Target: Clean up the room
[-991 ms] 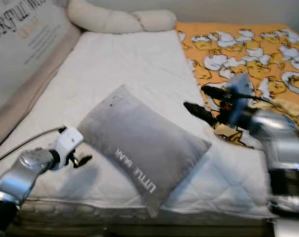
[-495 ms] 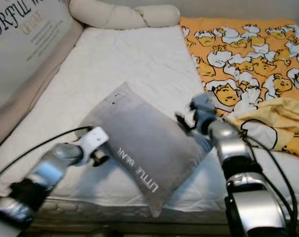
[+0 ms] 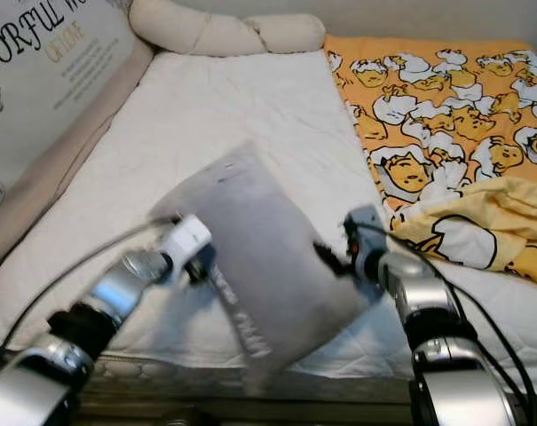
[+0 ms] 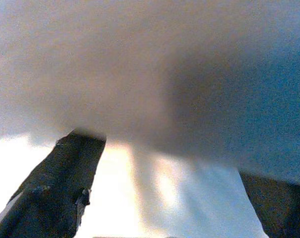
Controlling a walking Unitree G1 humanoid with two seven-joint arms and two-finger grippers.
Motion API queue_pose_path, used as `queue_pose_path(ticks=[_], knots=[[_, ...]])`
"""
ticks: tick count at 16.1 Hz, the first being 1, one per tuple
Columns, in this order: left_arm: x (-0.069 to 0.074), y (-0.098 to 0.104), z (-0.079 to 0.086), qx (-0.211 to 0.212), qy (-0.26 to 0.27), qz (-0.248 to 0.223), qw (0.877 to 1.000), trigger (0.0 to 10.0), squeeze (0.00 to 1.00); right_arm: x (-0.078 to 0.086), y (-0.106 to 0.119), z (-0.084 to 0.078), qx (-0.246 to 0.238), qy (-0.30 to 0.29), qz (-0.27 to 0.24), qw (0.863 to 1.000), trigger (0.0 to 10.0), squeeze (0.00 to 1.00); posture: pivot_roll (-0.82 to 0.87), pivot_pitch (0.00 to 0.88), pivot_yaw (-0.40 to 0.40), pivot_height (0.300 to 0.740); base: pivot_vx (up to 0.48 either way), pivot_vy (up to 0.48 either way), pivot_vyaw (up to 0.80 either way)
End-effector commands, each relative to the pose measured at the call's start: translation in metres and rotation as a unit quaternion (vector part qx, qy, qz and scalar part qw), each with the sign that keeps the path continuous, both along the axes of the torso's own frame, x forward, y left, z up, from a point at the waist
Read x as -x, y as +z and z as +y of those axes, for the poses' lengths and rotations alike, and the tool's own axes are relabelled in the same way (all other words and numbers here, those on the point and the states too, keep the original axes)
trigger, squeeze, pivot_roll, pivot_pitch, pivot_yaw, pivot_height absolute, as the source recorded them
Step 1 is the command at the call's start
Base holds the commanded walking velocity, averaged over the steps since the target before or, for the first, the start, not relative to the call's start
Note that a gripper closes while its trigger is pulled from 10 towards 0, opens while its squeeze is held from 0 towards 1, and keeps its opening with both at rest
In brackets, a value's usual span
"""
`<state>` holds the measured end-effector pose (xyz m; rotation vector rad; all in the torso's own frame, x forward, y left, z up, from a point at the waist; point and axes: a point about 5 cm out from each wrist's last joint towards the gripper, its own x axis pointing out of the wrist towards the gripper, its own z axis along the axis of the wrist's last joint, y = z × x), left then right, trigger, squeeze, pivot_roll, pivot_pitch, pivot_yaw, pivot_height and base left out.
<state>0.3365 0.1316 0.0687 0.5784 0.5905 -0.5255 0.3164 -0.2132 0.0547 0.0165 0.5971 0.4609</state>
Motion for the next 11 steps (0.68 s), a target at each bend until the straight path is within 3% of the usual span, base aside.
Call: queue_pose_path(ticks=[1, 4, 6, 7, 8, 9, 10, 11], knots=[[-0.009, 0.016, 0.0, 0.011, 0.002, -0.034, 0.999, 10.0, 0.0, 0.008, -0.008, 0.009, -0.032, 0.01, 0.034, 0.999, 10.0, 0.0, -0.07, 0.0, 0.046, 0.74, 0.0, 0.0, 0.0], [-0.019, 0.031, 0.005, 0.015, 0.009, -0.066, 0.998, 10.0, 0.0, 0.017, -0.009, 0.017, -0.08, -0.005, 0.052, 0.995, 10.0, 0.0, -0.07, 0.0, 0.043, 0.74, 0.0, 0.0, 0.0], [-0.018, 0.032, 0.003, 0.022, 0.002, -0.056, 0.998, 10.0, 0.0, 0.017, -0.007, 0.012, -0.058, -0.028, 0.029, 0.998, 10.0, 0.0, -0.08, 0.0, 0.046, 0.74, 0.0, 0.0, 0.0], [-0.015, 0.025, 0.005, 0.04, 0.022, -0.029, 0.999, 10.0, 0.0, 0.018, -0.007, 0.007, -0.063, -0.035, 0.022, 0.997, 10.0, 0.88, -0.08, 0.0, 0.05, 0.74, 0.0, 0.0, 0.0], [-0.011, 0.021, 0.007, 0.049, 0.024, -0.023, 0.998, 10.0, 0.0, 0.02, -0.005, 0.001, -0.072, -0.049, 0.016, 0.996, 10.0, 1.0, -0.08, 0.0, 0.05, 0.74, 0.0, 0.0, 0.0], [-0.007, 0.017, 0.009, 0.081, 0.033, -0.018, 0.996, 10.0, 0.0, 0.022, -0.002, -0.004, -0.105, -0.06, 0.014, 0.993, 10.0, 1.0, -0.08, 0.0, 0.056, 0.74, 0.0, 0.0, 0.0], [-0.004, 0.016, 0.012, 0.112, 0.04, -0.022, 0.993, 10.0, 0.35, 0.023, 0.002, -0.009, -0.122, -0.067, 0.005, 0.99, 10.0, 1.0, -0.08, 0.0, 0.058, 0.74, 0.0, 0.0, 0.0], [-0.003, 0.016, 0.019, 0.157, 0.069, -0.033, 0.985, 10.0, 1.0, 0.023, 0.006, -0.014, -0.141, -0.075, -0.009, 0.987, 10.0, 1.0, -0.09, 0.0, 0.066, 0.74, 0.0, 0.0, 0.0]])
